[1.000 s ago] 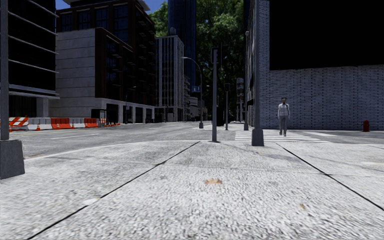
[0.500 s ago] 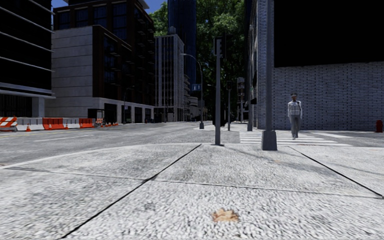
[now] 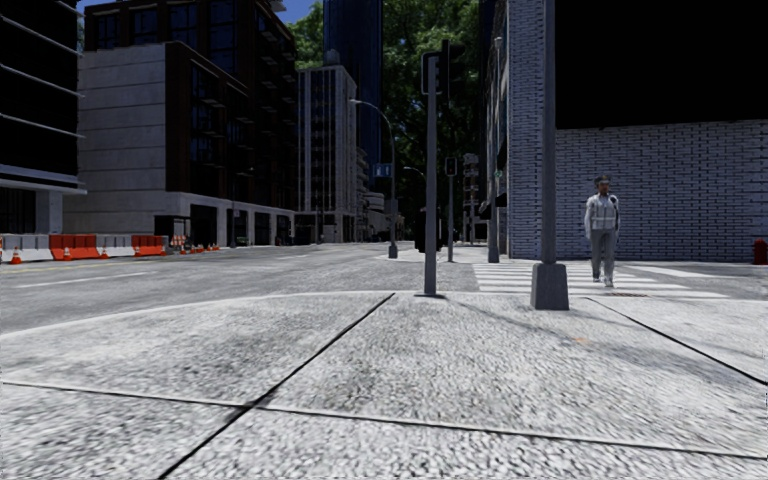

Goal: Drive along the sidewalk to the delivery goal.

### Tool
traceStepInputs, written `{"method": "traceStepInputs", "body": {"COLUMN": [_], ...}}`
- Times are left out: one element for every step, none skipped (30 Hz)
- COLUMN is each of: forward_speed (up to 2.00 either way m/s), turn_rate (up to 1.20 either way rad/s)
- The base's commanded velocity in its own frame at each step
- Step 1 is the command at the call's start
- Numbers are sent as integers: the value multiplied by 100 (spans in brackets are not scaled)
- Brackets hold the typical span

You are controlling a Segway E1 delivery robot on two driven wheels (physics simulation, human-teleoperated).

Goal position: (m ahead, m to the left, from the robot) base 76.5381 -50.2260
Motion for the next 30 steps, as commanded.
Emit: {"method": "traceStepInputs", "body": {"forward_speed": [105, 105, 105, 105, 105, 105, 105, 105, 104, 91, 91, 83, 82, 82, 81, 81, 81, 81, 81, 81, 81, 81, 81, 80, 80, 80, 80, 80, 80, 80], "turn_rate": [-35, -35, 0, 0, 0, 0, 0, 0, 0, 0, 0, 0, 0, 0, 0, 0, 0, 0, 0, 0, 0, 0, 0, 0, 0, 0, 0, 0, 0, 0]}}
